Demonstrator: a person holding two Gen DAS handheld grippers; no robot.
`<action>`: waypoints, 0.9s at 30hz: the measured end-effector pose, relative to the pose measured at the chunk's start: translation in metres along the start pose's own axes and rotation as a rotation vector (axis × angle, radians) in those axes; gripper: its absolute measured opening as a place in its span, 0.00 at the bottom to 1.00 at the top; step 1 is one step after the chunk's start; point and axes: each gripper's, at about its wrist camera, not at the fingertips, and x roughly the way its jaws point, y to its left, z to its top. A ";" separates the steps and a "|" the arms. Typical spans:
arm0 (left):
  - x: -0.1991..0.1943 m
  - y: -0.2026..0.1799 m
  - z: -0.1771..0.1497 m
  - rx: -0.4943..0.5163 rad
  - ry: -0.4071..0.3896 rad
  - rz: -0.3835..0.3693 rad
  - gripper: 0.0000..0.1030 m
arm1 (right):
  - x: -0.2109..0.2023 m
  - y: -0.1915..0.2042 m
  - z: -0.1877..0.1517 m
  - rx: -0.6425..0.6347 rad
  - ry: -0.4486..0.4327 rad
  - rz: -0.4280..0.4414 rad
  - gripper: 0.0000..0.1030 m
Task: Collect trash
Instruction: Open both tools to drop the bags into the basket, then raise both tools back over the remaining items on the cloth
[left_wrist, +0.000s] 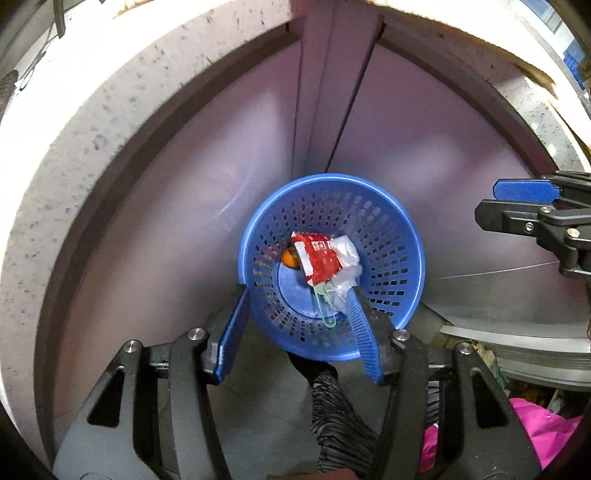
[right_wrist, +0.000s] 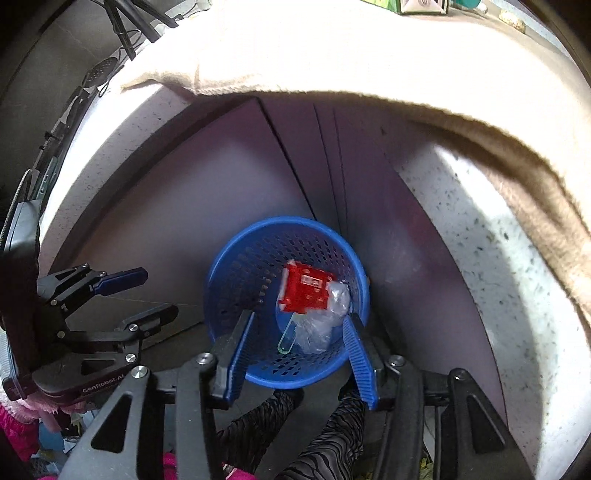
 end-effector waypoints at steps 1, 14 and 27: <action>-0.002 0.001 0.000 0.002 -0.005 0.001 0.54 | -0.003 0.001 0.000 -0.002 -0.001 0.004 0.50; -0.046 0.007 0.018 -0.028 -0.106 0.013 0.54 | -0.070 -0.007 -0.001 -0.062 -0.073 0.080 0.60; -0.116 -0.011 0.093 -0.039 -0.243 -0.008 0.62 | -0.152 -0.045 0.019 -0.069 -0.235 0.062 0.73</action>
